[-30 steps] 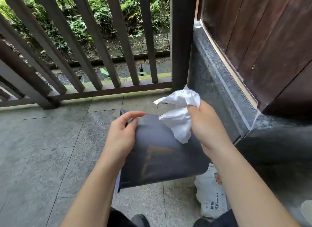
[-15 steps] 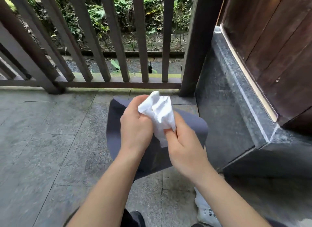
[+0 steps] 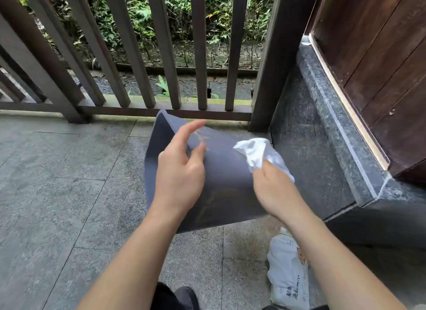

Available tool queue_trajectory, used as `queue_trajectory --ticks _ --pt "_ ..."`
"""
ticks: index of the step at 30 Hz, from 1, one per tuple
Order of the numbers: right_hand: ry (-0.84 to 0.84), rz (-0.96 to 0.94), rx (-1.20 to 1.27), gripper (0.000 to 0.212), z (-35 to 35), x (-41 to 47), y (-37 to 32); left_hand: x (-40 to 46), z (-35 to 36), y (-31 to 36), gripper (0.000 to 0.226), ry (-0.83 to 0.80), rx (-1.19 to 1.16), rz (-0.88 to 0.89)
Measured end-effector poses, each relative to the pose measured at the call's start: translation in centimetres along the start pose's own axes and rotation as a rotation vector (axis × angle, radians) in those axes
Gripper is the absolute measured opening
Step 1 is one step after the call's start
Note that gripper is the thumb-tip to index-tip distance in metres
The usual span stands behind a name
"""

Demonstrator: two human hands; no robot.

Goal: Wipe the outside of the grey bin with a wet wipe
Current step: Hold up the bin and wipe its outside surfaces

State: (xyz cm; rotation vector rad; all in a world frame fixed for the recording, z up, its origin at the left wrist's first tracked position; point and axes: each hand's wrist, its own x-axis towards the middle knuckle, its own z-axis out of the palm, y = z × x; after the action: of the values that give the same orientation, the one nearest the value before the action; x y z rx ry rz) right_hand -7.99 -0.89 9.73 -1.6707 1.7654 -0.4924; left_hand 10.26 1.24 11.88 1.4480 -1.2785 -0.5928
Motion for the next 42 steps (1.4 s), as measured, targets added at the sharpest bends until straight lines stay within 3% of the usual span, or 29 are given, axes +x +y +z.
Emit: queue_trajectory --ticks 3,6,8,11,14,17,20,23,27,30,33,35,39,42 --pt "-0.039 0.238 0.039 0.044 -1.5 1.4 1.2 0.0 -0.8 0.1 0.038 -0.041 -0.039 0.058" --pt "-0.009 0.230 0.030 0.043 -2.2 1.4 1.2 -0.1 -0.8 0.1 0.037 -0.067 0.003 0.108" --pt "0.028 0.010 0.055 0.043 -1.8 0.5 0.4 -0.2 -0.4 -0.1 0.035 -0.071 0.054 0.150" --pt "-0.016 -0.473 0.114 0.050 -0.1 -2.2 -2.2 -0.1 0.3 0.1 0.033 -0.074 0.084 0.168" --pt "-0.084 -0.621 0.227 0.054 0.9 -3.3 -3.2 0.1 0.4 0.0 0.030 -0.113 0.119 0.155" --pt "-0.103 -0.535 0.113 0.048 0.9 -2.2 -2.2 0.0 0.4 -0.6 0.028 -0.138 0.180 0.174" --pt "-0.151 -0.255 -0.158 0.021 0.3 -0.1 0.1 0.1 0.5 -1.1 0.035 -0.184 0.235 0.171" --pt "-0.267 -0.052 -0.328 0.019 -0.6 0.6 2.2 0.5 0.5 -1.4 0.048 -0.201 0.257 0.162" --pt "-0.247 -0.125 -0.331 0.020 -0.8 0.2 2.2 0.7 0.7 -1.6 0.054 -0.211 0.259 0.162" --pt "-0.151 -0.348 -0.091 0.066 -0.4 -0.7 0.6 0.6 1.1 -1.4 0.048 -0.220 0.255 0.198" --pt "-0.096 -0.526 0.113 0.071 0.4 -0.6 -0.4 0.6 1.5 -1.2 0.044 -0.219 0.259 0.210" --pt "-0.081 -0.449 0.078 0.069 0.6 0.1 0.1 0.3 1.6 -1.0 0.043 -0.213 0.262 0.218" --pt "-0.176 -0.053 -0.178 0.060 0.3 1.2 1.9 -0.2 1.9 -0.6 0.043 -0.223 0.280 0.241" --pt "-0.111 -0.175 -0.143 0.056 0.4 0.9 1.6 -0.1 2.2 -0.5 0.044 -0.237 0.291 0.228"
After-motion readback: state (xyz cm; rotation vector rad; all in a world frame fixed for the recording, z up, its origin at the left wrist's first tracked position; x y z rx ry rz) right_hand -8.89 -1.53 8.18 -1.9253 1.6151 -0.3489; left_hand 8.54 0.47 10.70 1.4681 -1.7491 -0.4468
